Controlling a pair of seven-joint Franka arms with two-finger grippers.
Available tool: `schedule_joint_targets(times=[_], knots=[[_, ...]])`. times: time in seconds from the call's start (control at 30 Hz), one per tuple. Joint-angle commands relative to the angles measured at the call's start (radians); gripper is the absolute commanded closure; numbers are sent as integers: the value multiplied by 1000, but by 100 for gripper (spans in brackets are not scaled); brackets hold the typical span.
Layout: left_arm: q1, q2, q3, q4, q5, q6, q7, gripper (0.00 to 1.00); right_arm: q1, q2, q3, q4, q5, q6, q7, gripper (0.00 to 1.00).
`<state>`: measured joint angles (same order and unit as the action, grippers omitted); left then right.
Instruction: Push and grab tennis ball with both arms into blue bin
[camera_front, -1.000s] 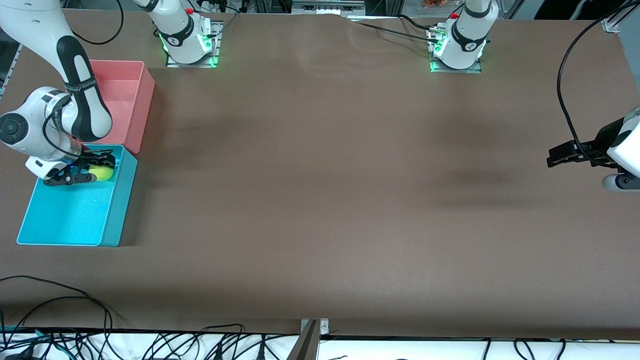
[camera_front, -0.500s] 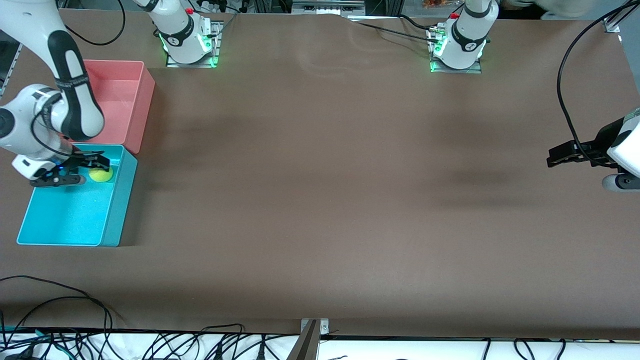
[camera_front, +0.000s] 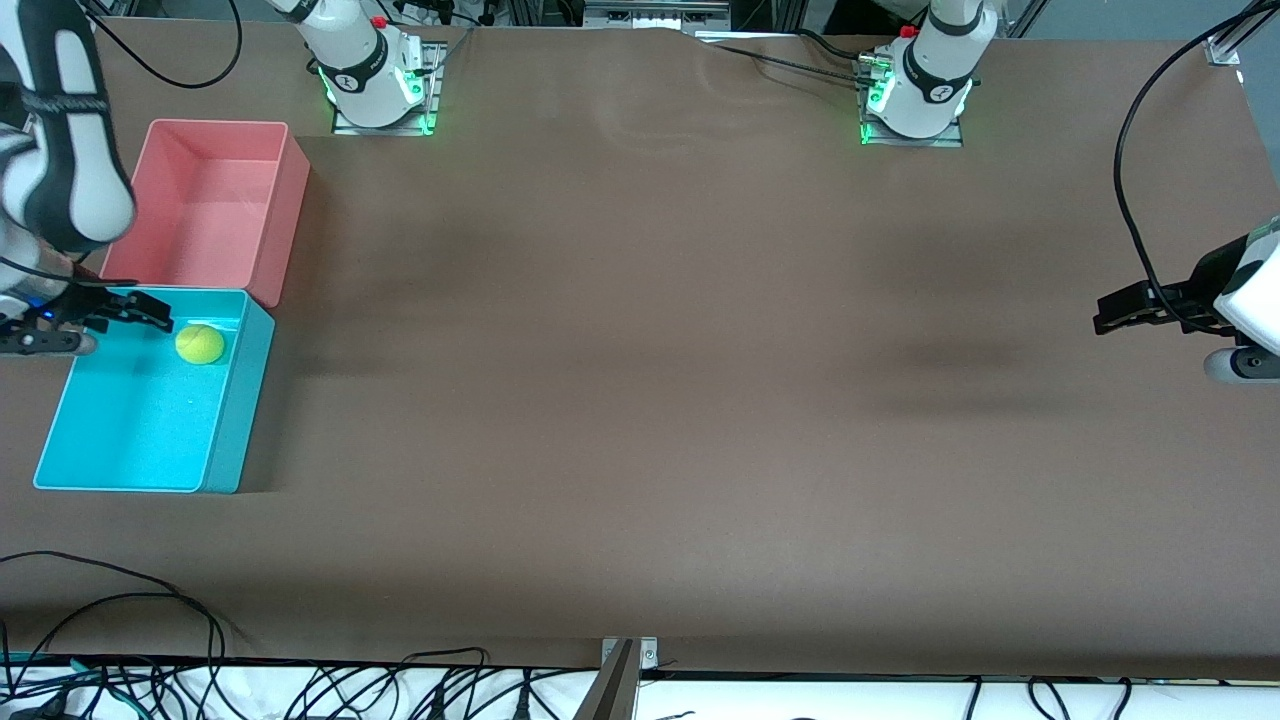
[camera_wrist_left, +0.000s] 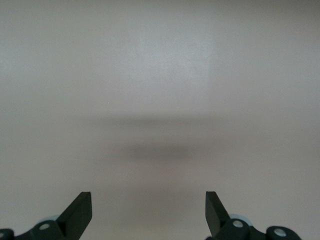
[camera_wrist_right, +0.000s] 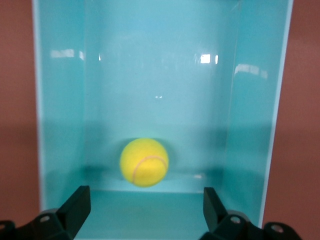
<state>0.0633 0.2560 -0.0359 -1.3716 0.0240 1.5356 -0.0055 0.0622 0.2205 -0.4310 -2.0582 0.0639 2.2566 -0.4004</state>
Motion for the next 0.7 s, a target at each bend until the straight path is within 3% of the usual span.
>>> schedule_joint_targets(times=[0.0,0.27,0.53,0.67], knots=[[-4,3,1,23,8,-22,19,0,-28,-39,75,114,11,-216,126,0],[-4,3,1,25,8,-22,19,0,-30,-70,159,294,-6,-468,261,0],[-4,3,1,25,8,-22,19,0,-56,-87,340,463,-108,-664,403,0],[-4,3,2,25,8,-22,21,0,-117,-108,451,513,-111,-692,425,0]])
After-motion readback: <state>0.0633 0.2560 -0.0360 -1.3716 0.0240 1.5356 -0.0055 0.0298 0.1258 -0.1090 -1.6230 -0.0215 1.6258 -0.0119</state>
